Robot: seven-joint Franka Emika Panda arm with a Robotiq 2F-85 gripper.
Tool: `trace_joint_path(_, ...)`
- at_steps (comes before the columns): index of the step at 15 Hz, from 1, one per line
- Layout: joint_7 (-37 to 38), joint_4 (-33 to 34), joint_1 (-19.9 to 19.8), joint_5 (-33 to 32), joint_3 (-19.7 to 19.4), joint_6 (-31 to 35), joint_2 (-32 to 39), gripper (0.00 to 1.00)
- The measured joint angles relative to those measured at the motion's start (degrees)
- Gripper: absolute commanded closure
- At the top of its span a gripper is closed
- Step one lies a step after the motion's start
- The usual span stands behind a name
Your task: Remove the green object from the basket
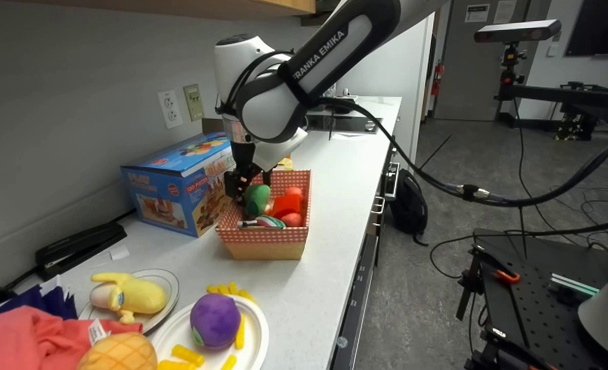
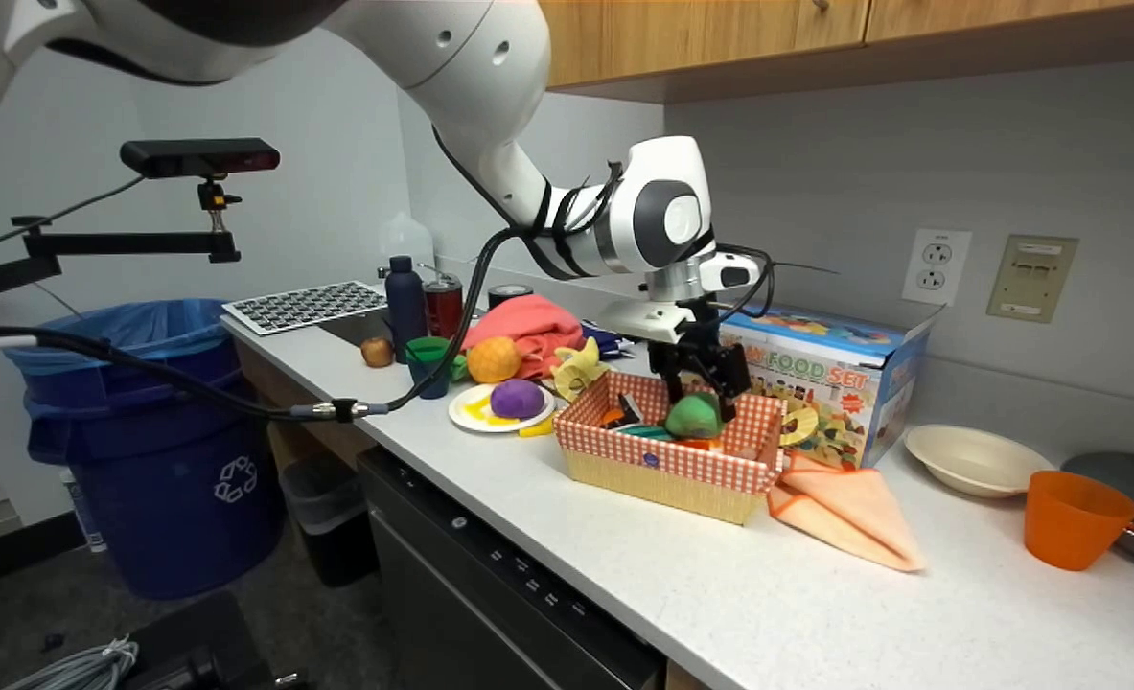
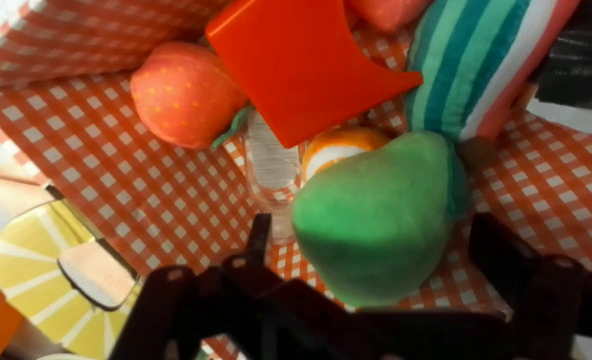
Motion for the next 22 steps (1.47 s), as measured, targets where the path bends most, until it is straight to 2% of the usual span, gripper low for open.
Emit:
trace_joint_path(4, -0.04, 1.2, 0.01, 0.25, 0.05, -0.06, 1.47, 0.58)
trace_joint_path(10, -0.04, 1.47, 0.05, 0.26, -0.1, -0.33, 0.13, 0.96)
trace_joint_path(15, -0.04, 0.18, 0.63, -0.54, -0.42, -1.63, -5.29, 0.95)
trace_joint_path(22, 1.23, -8.89, 1.68, -10.51, -3.81, -2.78, -13.95, 0.95)
